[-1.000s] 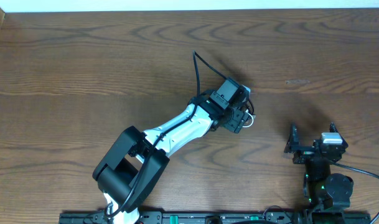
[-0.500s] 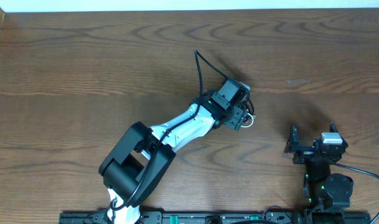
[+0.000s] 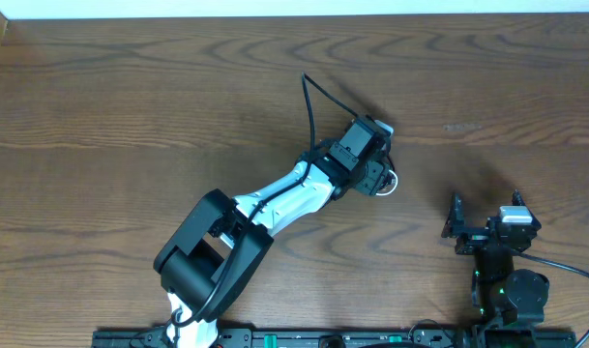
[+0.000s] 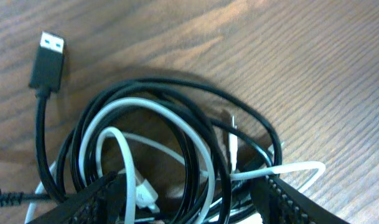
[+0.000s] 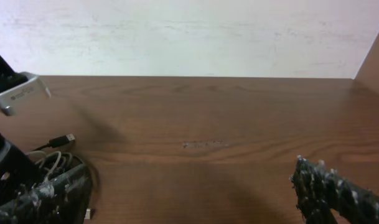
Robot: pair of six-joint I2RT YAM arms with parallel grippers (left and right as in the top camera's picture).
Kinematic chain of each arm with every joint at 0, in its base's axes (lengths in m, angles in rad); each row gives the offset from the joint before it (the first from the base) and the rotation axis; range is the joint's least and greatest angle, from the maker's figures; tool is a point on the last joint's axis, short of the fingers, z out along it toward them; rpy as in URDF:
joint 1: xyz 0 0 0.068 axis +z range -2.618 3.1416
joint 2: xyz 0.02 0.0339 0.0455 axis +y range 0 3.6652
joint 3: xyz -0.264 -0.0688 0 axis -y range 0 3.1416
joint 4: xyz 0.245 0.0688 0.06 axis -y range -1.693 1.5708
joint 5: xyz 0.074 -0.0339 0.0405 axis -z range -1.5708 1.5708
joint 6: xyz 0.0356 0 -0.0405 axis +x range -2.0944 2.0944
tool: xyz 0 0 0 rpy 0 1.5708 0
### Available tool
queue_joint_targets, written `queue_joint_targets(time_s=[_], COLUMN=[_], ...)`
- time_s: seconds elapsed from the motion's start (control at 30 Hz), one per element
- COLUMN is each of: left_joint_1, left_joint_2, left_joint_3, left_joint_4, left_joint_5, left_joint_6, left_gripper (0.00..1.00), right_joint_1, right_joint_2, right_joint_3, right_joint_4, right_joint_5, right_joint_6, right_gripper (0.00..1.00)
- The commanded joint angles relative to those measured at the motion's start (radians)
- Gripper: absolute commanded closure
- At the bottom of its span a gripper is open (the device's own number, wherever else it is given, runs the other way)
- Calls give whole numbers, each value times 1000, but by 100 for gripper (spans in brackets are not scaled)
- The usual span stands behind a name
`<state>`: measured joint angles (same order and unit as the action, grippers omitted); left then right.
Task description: Untangle cables
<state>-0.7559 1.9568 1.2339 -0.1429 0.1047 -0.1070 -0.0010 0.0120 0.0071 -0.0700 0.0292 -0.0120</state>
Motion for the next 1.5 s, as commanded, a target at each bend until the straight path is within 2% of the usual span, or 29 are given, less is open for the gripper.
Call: queue_joint_targets(time_s=[0.0, 0.1, 0.2, 0.33, 0.47, 0.67, 0.83, 1.0, 1.27, 1.47], left_joint_1=[-8, -14, -15, -15, -15, -13, -13, -13, 8, 84], left_joint_2=[48, 63, 51, -6, -107, -282, -380, -402, -402, -402], left_joint_3=[14, 14, 14, 14, 14, 14, 14, 14, 14, 14], left_joint_4=[-35, -71, -80, -80, -104, -233, -366, -461, -478, -482], left_joint_5=[-12, -12, -12, -12, -5, 41, 168, 260, 369, 454], left_joint_6=[-2, -2, -2, -2, -7, -135, -142, -142, -142, -159], left_gripper=[32, 38, 53, 77, 92, 92, 92, 92, 92, 93], right_joint_1=[-7, -7, -7, -7, -7, -7, -7, -7, -7, -7], right_joint_2=[-5, -5, -5, -5, -5, -5, -5, -5, -5, -5], right_joint_3=[-2, -2, -2, -2, -2, -2, -2, -2, -2, -2], right_joint_4=[-3, -3, -3, -3, -3, -3, -3, -3, -3, 0], right_joint_5=[-3, -2, -2, -3, -2, -3, -2, -3, -3, -55], right_joint_6=[-12, -12, -12, -12, -12, -12, -12, -12, -11, 3], right_gripper=[1, 0, 1, 1, 1, 1, 1, 1, 1, 1])
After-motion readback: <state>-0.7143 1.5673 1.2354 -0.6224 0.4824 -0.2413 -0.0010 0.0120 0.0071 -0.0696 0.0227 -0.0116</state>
